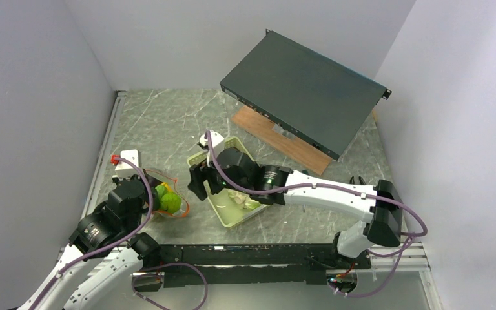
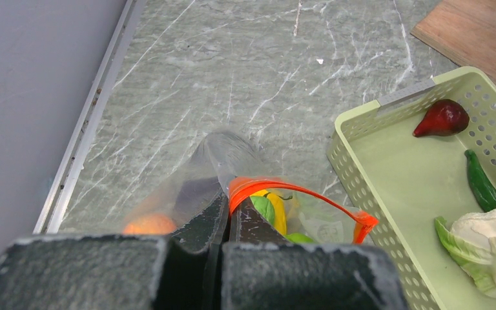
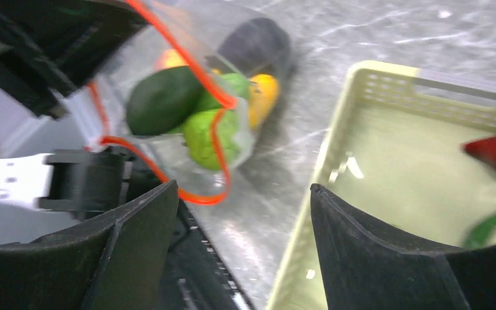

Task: Place the food in the zip-top bag and seal the zipper
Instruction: Pick up the fake vegetable from the bin.

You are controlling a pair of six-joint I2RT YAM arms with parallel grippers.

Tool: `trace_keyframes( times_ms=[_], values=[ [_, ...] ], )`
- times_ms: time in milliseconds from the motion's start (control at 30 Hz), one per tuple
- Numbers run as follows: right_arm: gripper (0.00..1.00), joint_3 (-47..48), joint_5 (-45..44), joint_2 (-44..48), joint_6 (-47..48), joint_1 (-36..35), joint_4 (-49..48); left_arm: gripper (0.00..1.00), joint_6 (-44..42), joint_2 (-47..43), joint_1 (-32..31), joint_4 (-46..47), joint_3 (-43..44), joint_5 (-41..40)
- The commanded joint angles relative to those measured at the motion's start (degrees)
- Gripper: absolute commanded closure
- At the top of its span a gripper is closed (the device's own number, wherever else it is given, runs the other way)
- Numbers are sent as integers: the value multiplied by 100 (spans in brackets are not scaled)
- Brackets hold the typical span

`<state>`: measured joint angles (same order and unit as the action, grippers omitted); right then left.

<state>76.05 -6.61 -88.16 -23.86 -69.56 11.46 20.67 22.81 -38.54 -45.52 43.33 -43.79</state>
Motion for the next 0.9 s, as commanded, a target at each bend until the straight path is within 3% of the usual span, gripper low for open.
trace_keyframes(
  times_ms=[0, 267, 867],
  values=[
    [22, -329, -1239, 284, 762, 85, 252, 100, -32, -10, 7, 216, 21, 2],
    [16, -634, -2113, -24, 1546, 609, 301, 100, 8, -30, 7, 172, 35, -15],
    [14, 1325, -3384, -2844, 2597, 922, 967, 100, 23, 75, 8, 150, 38, -86]
  ],
)
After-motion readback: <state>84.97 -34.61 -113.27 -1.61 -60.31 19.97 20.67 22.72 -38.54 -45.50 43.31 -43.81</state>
